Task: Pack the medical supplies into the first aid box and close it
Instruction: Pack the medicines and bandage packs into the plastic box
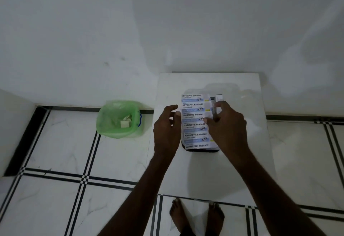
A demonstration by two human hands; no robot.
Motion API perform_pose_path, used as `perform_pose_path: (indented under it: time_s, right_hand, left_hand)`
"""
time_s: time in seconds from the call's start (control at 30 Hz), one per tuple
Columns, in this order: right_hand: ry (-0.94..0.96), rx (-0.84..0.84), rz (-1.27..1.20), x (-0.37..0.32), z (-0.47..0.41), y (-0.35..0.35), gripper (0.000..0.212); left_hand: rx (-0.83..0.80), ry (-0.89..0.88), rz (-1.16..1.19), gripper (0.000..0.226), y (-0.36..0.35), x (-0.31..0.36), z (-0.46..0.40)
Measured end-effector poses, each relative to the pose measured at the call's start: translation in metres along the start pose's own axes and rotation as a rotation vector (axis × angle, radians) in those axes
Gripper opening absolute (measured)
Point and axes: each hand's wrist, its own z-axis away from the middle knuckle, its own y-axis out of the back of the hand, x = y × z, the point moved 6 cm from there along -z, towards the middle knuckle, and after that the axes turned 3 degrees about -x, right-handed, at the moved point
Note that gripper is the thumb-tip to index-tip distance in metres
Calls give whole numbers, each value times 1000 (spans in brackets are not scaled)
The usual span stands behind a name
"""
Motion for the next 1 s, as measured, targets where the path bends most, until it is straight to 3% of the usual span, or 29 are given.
perform_pose_path:
  time_s: [0.23,0.37,0.43,0.5,0.57,0.63,0.83,1.0]
  right_hand:
    - [139,258,138,-3,18,12,28]
    - [4,405,10,35,9,18,13]
    - [-142,354,-73,70,-3,8,9]
    - [-259,140,-60,99,-17,-10,12]
    - [-254,-62,-1,110,-26,-28,13]
    - [-185,-143,58,111,-33,-38,12]
    - [-116,-219,138,112,-44,-43,10]
    - [-223,-73,-107,113,-34,-15,13]
  left_hand:
    - [-31,-187,-236,49,-6,9,4]
    - [-66,-193,-351,66,-18,13,-3]
    - [-57,-169,-352,65,-22,15,-7]
    - [-40,-122,-320,62,-22,15,-8]
    - [-36,-78,-285,60,-20,13,-5]
    - [-90,-36,-264,55,-18,9,-4]
    - [-259,-19,-286,30,-17,0,-10]
    - [-232,12,-164,35,-13,-4,-15]
